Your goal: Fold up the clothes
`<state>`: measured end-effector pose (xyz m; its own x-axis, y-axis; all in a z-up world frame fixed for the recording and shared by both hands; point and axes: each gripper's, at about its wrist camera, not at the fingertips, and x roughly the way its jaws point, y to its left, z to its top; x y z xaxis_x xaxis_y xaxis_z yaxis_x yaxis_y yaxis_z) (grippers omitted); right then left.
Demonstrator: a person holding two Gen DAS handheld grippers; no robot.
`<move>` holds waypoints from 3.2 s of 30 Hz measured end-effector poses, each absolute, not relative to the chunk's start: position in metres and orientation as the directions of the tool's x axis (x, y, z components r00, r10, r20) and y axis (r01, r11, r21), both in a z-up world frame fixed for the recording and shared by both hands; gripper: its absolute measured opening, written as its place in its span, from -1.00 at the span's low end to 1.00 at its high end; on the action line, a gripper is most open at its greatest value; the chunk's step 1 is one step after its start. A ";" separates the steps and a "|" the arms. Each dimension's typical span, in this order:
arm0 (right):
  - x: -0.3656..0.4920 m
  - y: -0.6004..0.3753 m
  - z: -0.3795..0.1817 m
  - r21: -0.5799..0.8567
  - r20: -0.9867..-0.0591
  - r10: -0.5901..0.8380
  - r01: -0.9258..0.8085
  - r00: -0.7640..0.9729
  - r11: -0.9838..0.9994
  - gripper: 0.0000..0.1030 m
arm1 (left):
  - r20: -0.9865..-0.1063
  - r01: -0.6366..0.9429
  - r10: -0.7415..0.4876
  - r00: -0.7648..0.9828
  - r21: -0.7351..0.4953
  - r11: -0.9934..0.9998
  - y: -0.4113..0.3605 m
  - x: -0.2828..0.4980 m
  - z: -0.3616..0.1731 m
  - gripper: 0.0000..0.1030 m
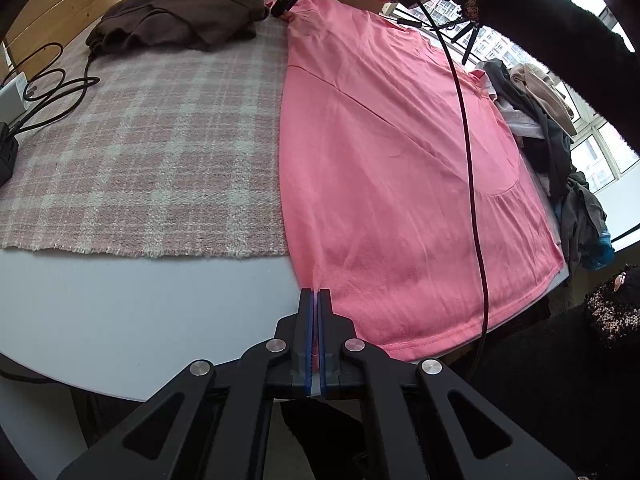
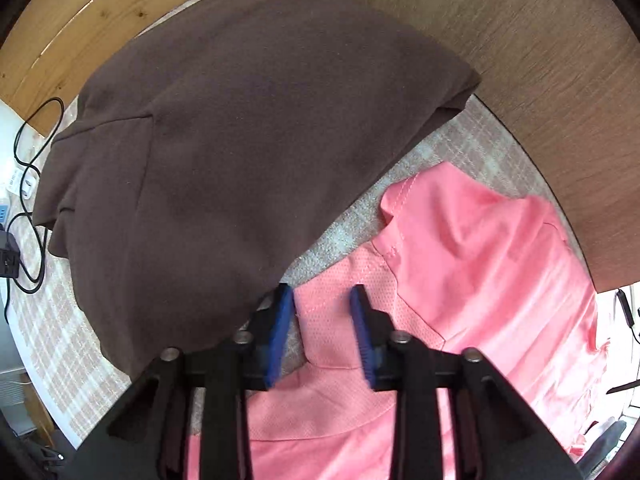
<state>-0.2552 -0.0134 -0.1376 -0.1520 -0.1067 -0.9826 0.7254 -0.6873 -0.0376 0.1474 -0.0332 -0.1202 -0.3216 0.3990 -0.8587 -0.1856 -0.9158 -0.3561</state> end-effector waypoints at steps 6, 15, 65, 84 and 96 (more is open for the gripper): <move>-0.258 0.031 -0.117 0.109 -0.951 -0.272 0.670 -0.144 -0.734 -0.94 | -0.846 -0.184 0.419 -0.330 -0.378 -0.907 -0.031 0.147 -0.110 -0.99; -0.267 0.195 -0.075 0.288 -0.850 -0.446 0.461 -0.281 -0.839 -0.94 | -0.795 -0.473 0.541 -0.274 -0.378 -0.796 0.084 0.145 -0.062 -0.99; 0.055 0.270 -0.156 0.557 -0.830 -0.477 0.482 0.289 -0.676 -0.65 | -0.933 -0.452 0.322 -0.162 -0.220 -0.864 0.079 0.159 -0.122 -0.47; 0.052 0.327 -0.168 0.607 -0.794 -0.515 0.406 0.321 -0.683 -0.94 | -0.962 -0.534 0.230 -0.148 -0.118 -0.837 0.126 0.176 -0.121 -0.96; -0.038 0.340 -0.038 0.483 -0.804 -0.594 0.585 0.002 -0.651 -0.90 | -0.906 -0.538 0.337 -0.256 -0.155 -0.828 0.142 0.111 -0.082 -0.83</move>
<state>-0.0381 0.3404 -0.0380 0.0021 -0.5942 -0.8043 0.5853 -0.6514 0.4828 0.1111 0.1418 -0.0819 -0.2564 0.3367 -0.9060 -0.5383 -0.8283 -0.1555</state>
